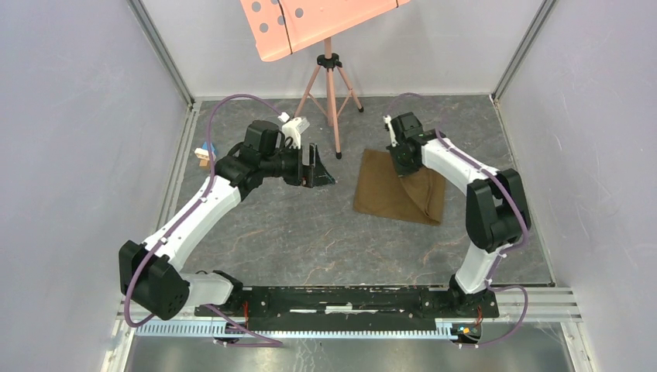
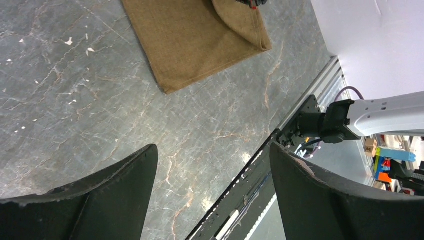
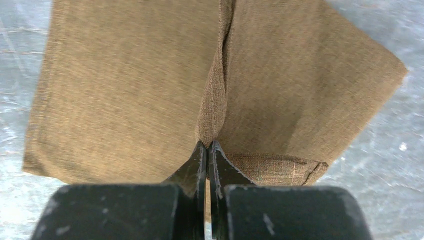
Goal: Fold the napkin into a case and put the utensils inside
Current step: Fold the rectangle-folded napkin at the center of the board.
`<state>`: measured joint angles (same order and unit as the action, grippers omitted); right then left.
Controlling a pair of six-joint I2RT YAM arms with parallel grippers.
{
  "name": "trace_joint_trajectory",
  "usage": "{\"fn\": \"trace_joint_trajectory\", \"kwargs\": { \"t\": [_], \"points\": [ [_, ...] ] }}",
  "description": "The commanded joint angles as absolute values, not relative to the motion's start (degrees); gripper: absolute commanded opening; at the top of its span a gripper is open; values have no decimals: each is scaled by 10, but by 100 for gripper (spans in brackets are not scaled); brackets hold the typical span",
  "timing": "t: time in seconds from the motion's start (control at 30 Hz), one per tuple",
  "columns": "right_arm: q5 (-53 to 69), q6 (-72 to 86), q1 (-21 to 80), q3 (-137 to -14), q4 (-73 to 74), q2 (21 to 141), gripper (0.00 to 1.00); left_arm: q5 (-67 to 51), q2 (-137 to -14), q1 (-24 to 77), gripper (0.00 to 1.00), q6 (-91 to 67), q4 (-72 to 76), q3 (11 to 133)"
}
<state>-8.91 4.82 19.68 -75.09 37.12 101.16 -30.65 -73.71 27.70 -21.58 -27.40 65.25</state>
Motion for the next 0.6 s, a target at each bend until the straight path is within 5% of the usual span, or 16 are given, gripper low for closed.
{"fn": "trace_joint_trajectory", "kwargs": {
  "t": [0.0, 0.57],
  "points": [
    [-56, 78, 226, -795, 370, 1038, 0, -325, -726, 263, 89, -220, -239, 649],
    [-1, 123, 264, -808, 360, 1038, 0, -311, -729, 225, 89, -183, -236, 613]
  ]
}}
